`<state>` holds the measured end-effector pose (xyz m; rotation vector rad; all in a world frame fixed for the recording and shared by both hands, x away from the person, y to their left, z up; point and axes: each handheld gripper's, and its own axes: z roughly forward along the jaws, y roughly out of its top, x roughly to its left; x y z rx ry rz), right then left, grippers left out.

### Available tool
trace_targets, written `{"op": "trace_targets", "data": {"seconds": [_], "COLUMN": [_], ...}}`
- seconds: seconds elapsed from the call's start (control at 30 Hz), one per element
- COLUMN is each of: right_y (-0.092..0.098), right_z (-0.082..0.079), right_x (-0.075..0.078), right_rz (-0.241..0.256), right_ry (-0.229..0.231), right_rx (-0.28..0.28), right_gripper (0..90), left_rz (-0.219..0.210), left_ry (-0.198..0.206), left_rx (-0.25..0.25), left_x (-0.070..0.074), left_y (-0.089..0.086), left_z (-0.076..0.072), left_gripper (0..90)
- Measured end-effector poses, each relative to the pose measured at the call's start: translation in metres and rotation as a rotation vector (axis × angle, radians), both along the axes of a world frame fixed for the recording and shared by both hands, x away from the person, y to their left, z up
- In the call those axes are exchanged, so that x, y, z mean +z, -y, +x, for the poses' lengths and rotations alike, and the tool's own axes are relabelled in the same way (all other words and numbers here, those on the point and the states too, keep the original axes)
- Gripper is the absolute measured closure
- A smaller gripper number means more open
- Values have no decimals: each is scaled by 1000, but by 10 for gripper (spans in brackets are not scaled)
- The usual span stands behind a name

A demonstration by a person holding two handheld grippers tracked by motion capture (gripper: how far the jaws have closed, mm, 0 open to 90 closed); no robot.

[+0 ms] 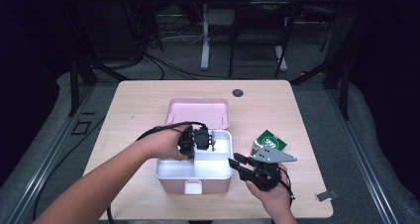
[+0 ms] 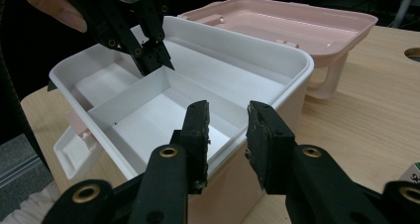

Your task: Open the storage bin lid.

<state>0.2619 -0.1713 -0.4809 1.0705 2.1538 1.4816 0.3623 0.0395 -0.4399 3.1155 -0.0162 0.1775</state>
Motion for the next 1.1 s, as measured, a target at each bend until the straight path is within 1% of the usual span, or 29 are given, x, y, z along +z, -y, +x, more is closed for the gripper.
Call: {"op": "trace_targets", "data": {"seconds": [0.27, 0.4, 0.47, 0.67, 0.8, 0.87, 0.97, 1.0, 1.03, 1.1], "right_y": [2, 1, 2, 2, 2, 3, 2, 2, 2, 2], "right_z": [0, 0, 0, 0, 0, -1, -2, -2, -2, -2], "right_x": [1, 1, 1, 1, 2, 3, 3, 4, 5, 5], "right_rz": [5, 3, 12, 7, 20, 21, 22, 23, 21, 23], "right_ry": [-1, 1, 5, 1, 8, 2, 14, 14, 5, 8], "right_rx": [-3, -5, -5, -4, -5, -2, -2, -1, 1, 6], "right_gripper": [697, 695, 695, 693, 693, 691, 690, 690, 689, 686], "left_rz": [9, 7, 10, 8, 13, 11, 8, 8, 9, 6], "left_ry": [7, 3, 1, 5, 7, 7, 12, 16, 19, 27], "left_rx": [-15, -12, -13, -7, -7, -6, -5, -3, -5, -4], "left_x": [1, 1, 1, 3, 4, 6, 8, 9, 10, 12], "left_y": [1, 0, 1, 1, 1, 1, 0, 0, 0, 0], "left_z": [-1, 0, 0, 0, -1, -1, -2, -2, -3, -3], "left_gripper": [867, 869, 870, 873, 876, 879, 884, 886, 889, 890]}}
